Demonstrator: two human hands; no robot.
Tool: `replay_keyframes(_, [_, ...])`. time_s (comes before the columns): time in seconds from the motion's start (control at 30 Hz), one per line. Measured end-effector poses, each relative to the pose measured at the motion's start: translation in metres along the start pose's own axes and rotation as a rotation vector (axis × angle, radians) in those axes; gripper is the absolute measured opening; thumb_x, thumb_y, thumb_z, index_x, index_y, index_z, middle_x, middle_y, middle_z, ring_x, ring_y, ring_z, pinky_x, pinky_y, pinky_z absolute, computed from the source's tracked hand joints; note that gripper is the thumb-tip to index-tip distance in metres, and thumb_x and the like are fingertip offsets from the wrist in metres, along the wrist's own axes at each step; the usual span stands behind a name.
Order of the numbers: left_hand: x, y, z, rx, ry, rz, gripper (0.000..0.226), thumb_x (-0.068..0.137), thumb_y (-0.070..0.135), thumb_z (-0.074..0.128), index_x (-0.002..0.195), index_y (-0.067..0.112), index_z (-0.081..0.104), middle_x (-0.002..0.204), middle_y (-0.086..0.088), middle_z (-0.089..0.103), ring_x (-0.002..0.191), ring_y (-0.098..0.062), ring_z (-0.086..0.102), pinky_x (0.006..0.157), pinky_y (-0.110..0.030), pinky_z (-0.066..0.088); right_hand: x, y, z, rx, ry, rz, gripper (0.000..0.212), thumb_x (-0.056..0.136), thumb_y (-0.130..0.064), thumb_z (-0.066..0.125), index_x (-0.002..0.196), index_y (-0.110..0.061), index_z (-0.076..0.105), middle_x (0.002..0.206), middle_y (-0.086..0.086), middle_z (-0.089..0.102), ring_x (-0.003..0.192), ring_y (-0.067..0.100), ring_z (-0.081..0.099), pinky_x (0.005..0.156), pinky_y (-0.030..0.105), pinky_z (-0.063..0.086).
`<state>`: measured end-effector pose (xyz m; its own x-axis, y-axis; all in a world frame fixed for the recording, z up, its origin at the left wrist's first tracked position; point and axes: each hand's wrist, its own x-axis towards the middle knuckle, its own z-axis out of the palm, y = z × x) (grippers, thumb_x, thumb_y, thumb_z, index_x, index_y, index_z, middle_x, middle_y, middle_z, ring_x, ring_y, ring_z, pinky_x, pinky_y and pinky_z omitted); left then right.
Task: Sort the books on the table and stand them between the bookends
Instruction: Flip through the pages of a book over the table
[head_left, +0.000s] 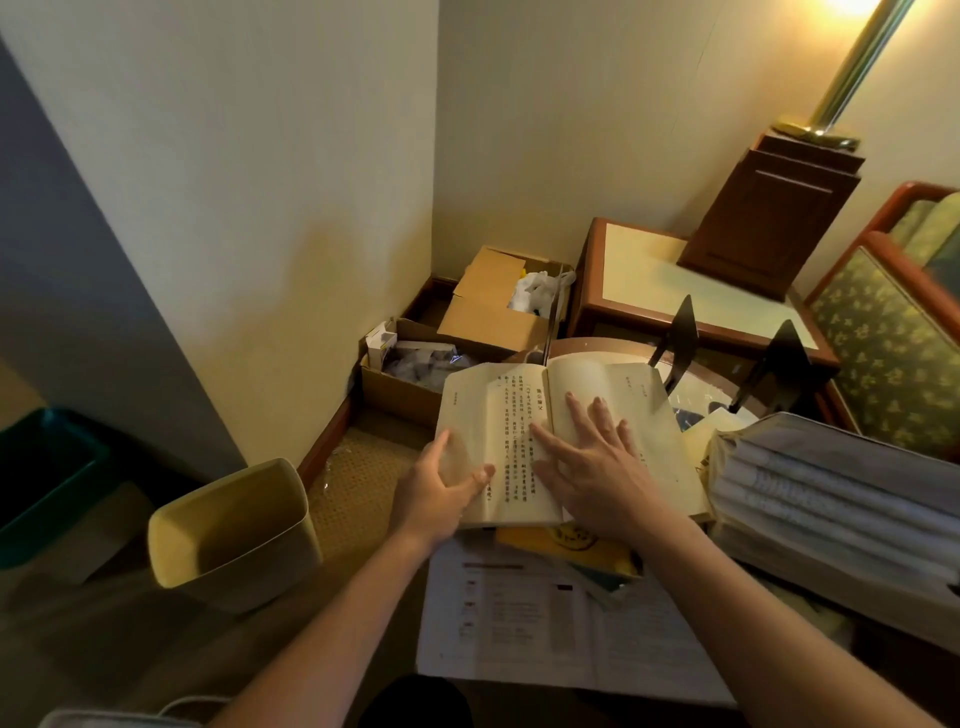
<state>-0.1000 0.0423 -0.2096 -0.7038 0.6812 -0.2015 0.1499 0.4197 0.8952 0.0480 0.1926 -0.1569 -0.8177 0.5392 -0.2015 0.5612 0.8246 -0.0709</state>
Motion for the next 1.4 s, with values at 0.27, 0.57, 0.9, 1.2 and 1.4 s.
replay_keyframes(0.27, [-0.007, 0.004, 0.018, 0.827, -0.090, 0.422, 0.061, 0.105, 0.050, 0.014, 0.159, 0.025, -0.001, 0.167, 0.005, -0.010, 0.151, -0.019, -0.024, 0.123, -0.052, -0.010, -0.001, 0.006, 0.018, -0.053, 0.068, 0.005, 0.061, 0.094, -0.073, 0.002, 0.146, -0.056, -0.024, 0.159, -0.004, -0.035, 0.145, 0.029, -0.034, 0.121, 0.054, -0.014])
replay_keyframes(0.57, [0.059, 0.027, 0.027, 0.773, -0.131, 0.337, 0.057, 0.108, 0.040, 0.017, 0.160, 0.022, 0.003, 0.168, 0.005, 0.005, 0.154, -0.014, 0.000, 0.125, -0.044, -0.002, -0.001, 0.006, 0.022, -0.062, 0.088, -0.001, 0.059, 0.094, -0.074, -0.001, 0.145, -0.057, -0.025, 0.160, -0.004, -0.034, 0.145, 0.030, -0.034, 0.121, 0.055, -0.012])
replay_keyframes(0.9, [0.035, 0.020, 0.026, 0.866, -0.029, 0.381, 0.054, 0.107, 0.036, 0.017, 0.159, 0.023, 0.009, 0.166, 0.004, 0.016, 0.154, -0.016, 0.011, 0.125, -0.051, 0.009, -0.004, 0.005, 0.019, -0.059, 0.087, 0.000, 0.058, 0.095, -0.073, -0.001, 0.146, -0.057, -0.023, 0.160, -0.004, -0.034, 0.145, 0.030, -0.035, 0.121, 0.054, -0.014])
replay_keyframes(1.2, [-0.020, 0.021, 0.008, 0.898, -0.135, 0.345, 0.062, 0.099, 0.032, 0.012, 0.160, 0.024, 0.004, 0.167, 0.006, 0.012, 0.154, -0.014, 0.005, 0.126, -0.048, 0.003, -0.005, 0.004, 0.021, -0.044, 0.094, -0.003, 0.059, 0.096, -0.072, 0.002, 0.146, -0.056, -0.023, 0.160, -0.004, -0.035, 0.145, 0.029, -0.036, 0.120, 0.054, -0.014])
replay_keyframes(1.4, [0.029, 0.029, 0.013, 0.809, -0.107, 0.349, 0.059, 0.106, 0.023, 0.029, 0.160, 0.027, 0.006, 0.166, 0.008, 0.014, 0.154, -0.016, 0.010, 0.125, -0.052, 0.007, -0.003, 0.003, 0.020, -0.040, 0.080, 0.001, 0.058, 0.096, -0.073, 0.002, 0.146, -0.057, -0.022, 0.160, -0.005, -0.033, 0.145, 0.029, -0.035, 0.120, 0.054, -0.015])
